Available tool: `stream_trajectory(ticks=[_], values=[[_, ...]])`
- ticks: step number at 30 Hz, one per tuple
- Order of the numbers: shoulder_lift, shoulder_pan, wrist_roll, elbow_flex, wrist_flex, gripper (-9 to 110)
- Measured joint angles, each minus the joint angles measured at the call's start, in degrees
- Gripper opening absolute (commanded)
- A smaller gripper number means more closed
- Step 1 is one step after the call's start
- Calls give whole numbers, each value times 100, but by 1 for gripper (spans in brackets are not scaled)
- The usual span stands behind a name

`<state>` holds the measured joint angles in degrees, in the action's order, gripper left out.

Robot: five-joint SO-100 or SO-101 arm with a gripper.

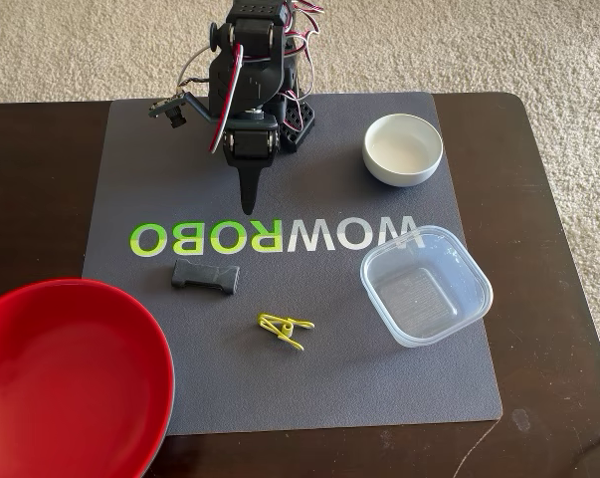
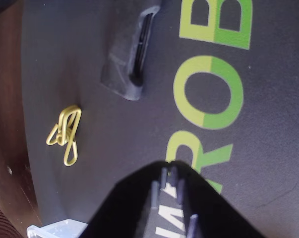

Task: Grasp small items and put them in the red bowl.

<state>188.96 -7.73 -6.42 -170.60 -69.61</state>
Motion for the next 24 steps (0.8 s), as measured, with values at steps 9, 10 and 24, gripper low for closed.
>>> stream_trajectory(ticks=[9, 10, 24], values=[[0, 2153, -2294, -272, -26, 0], [9, 2566, -2944, -413, -79, 1], [-35, 2320, -4280, 132, 483, 0]])
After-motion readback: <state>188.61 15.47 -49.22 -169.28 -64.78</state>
